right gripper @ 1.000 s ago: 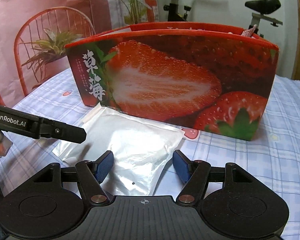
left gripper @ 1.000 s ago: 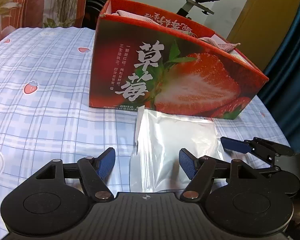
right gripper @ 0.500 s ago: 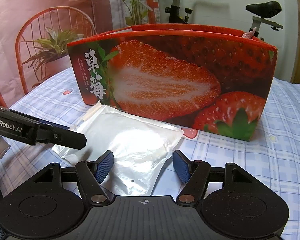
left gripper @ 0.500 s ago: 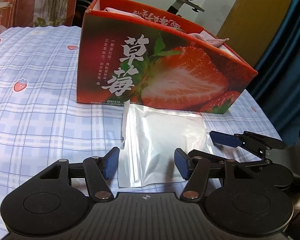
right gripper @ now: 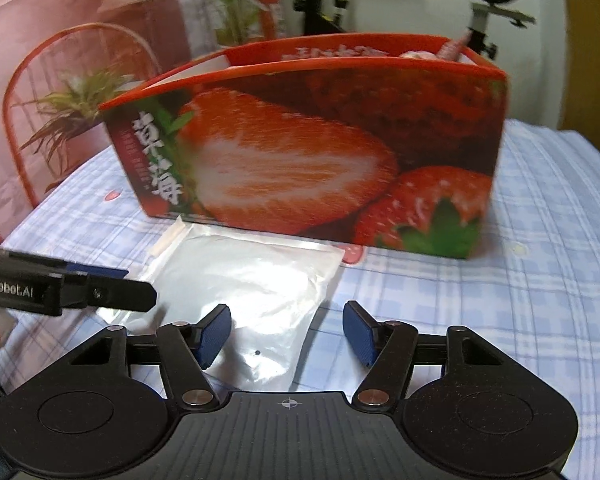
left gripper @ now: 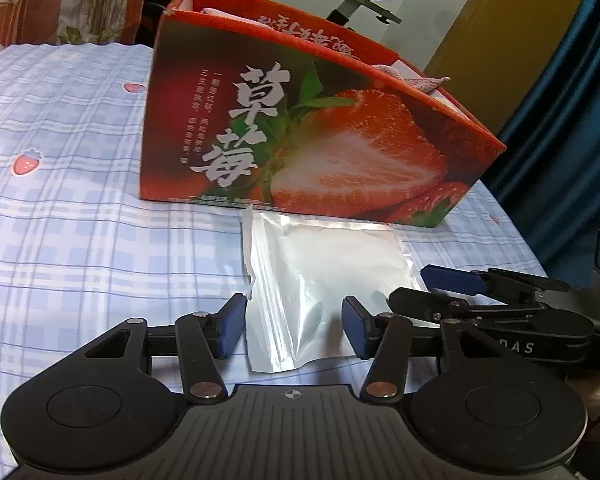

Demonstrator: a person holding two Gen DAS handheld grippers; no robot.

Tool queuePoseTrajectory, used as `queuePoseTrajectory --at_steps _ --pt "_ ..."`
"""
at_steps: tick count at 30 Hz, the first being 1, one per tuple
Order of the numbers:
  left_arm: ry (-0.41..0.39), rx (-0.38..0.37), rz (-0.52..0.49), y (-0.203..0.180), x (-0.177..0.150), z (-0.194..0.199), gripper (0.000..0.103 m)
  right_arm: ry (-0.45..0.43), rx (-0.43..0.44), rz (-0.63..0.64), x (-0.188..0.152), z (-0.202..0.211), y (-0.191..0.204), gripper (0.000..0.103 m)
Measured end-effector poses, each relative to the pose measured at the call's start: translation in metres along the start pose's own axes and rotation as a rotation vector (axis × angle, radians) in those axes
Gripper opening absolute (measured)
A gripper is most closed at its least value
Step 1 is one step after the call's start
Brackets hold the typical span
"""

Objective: Organize soft objects
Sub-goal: 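Lift the white pouch with both tools and carry it over the box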

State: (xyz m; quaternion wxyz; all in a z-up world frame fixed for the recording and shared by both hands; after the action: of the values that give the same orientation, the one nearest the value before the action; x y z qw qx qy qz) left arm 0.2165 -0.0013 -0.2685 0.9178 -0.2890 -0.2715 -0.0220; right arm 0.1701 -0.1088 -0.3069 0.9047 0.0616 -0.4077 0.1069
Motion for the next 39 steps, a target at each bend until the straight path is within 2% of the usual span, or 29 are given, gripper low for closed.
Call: queuePoseTrajectory --at_steps 1,4,9,10,12,15,17,20,23,30,39 --pt "0.009 -0.015 0.005 -0.001 0.0 -0.001 0.049 0.003 0.002 -0.01 0.0 0.0 -0.001 0.059" --pt "0.015 -0.022 -0.009 -0.004 -0.002 -0.002 0.049 0.004 0.032 -0.029 0.002 -0.002 -0.001 0.055" --pt "0.023 -0.041 0.0 -0.005 -0.002 -0.004 0.048 0.002 0.064 -0.075 0.005 -0.005 -0.002 0.054" --pt "0.026 -0.045 0.0 -0.006 -0.003 -0.005 0.048 0.002 0.064 -0.075 0.005 -0.005 -0.002 0.051" --pt "0.025 -0.045 0.005 -0.006 -0.004 -0.005 0.048 0.007 0.118 -0.12 0.006 -0.006 -0.002 0.041" --pt "0.027 -0.057 0.034 -0.002 -0.003 -0.004 0.047 0.011 0.103 -0.097 0.006 -0.006 0.003 0.04" --pt "0.027 -0.059 0.06 0.002 -0.003 -0.003 0.042 0.014 0.094 -0.112 0.006 -0.005 -0.001 0.026" --pt "0.024 -0.053 0.064 0.003 -0.002 -0.002 0.039 0.008 0.099 -0.136 0.003 -0.003 -0.006 0.012" --pt "0.022 -0.062 0.072 0.005 -0.002 0.0 0.038 -0.019 0.083 -0.125 0.004 0.002 -0.006 0.006" --pt "-0.02 -0.099 0.086 0.002 0.002 0.011 0.038 -0.081 0.07 -0.107 0.012 0.016 -0.005 0.005" --pt "-0.157 -0.166 -0.008 -0.023 0.022 0.06 0.037 -0.219 0.054 -0.065 0.04 0.057 -0.005 0.004"
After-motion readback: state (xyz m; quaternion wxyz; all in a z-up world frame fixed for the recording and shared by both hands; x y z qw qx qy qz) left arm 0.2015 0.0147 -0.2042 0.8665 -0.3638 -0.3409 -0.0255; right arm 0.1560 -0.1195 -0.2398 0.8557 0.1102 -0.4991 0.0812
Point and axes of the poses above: each gripper's, at about its wrist camera, not at the fingertips, and z roughly against the way its jaws point, y to its left, x to its top, the point moved 2 cm from there along -z, roughly the way its jaws point, and after that the axes turned 14 degrees about z, right-handed, at the moved point
